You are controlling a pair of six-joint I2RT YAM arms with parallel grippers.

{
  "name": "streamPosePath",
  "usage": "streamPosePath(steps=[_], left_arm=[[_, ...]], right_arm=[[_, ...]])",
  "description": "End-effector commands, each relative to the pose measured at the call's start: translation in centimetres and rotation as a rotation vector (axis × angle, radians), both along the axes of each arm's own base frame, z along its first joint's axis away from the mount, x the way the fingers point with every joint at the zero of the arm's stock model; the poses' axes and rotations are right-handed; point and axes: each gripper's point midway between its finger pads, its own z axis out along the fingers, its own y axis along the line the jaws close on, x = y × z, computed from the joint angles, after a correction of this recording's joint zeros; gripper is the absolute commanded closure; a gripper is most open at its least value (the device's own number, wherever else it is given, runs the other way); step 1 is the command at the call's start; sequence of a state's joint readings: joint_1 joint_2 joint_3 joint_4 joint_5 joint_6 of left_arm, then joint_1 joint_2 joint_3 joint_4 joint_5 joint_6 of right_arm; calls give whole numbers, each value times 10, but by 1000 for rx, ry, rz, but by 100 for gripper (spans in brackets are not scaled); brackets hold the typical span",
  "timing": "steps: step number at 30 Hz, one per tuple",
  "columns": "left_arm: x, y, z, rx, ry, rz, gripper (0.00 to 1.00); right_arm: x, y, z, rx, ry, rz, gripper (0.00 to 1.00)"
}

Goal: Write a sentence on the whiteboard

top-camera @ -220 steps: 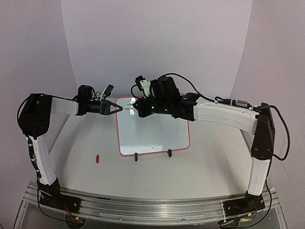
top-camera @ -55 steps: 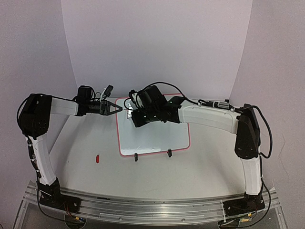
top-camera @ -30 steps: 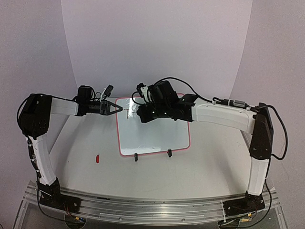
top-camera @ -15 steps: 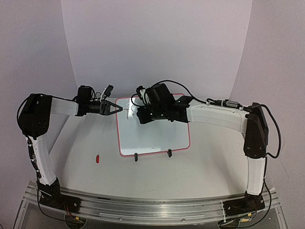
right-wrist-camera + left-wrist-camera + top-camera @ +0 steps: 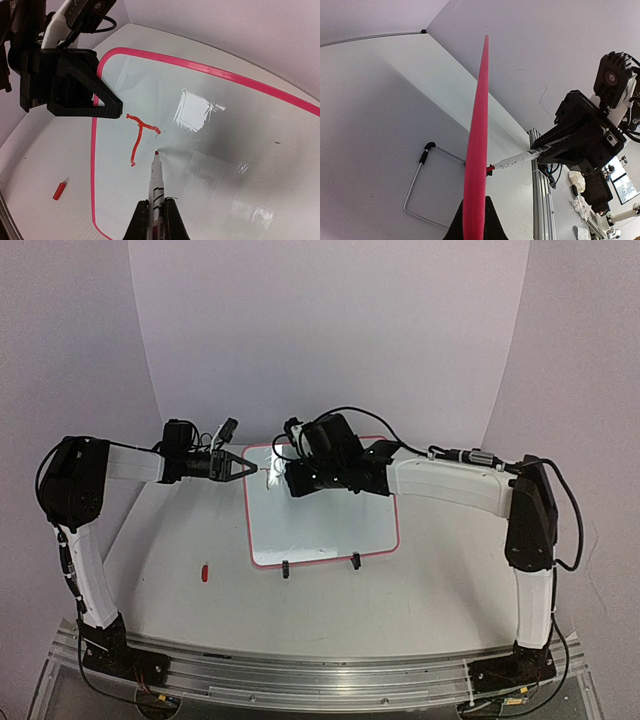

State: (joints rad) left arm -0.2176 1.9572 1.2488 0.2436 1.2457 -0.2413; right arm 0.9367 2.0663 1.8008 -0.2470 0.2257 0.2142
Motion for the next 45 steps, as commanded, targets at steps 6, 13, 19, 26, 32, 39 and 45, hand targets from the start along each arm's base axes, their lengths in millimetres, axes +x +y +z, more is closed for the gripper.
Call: streamPosePath(steps=[6, 13, 19, 26, 32, 39, 45], left_arm=[[4, -2, 6, 24, -102, 32, 100], [3, -2, 6, 25, -102, 27, 100], [4, -2, 6, 26, -104, 27, 100], [4, -3, 5, 27, -103, 28, 100], [4, -3, 6, 27, -105, 29, 100], [3, -3, 6, 28, -105, 30, 100], [3, -3, 6, 27, -105, 31, 100]], right_arm=[[11, 3, 9, 11, -41, -33, 100], [14, 5, 4, -6, -42, -35, 100], [13, 6, 0, -21, -24, -24, 100], [8, 6, -10, -39, 17, -9, 100], [4, 6, -15, -42, 42, -1, 100], [1, 3, -20, -56, 61, -3, 100], [1, -3, -21, -75, 55, -18, 100]])
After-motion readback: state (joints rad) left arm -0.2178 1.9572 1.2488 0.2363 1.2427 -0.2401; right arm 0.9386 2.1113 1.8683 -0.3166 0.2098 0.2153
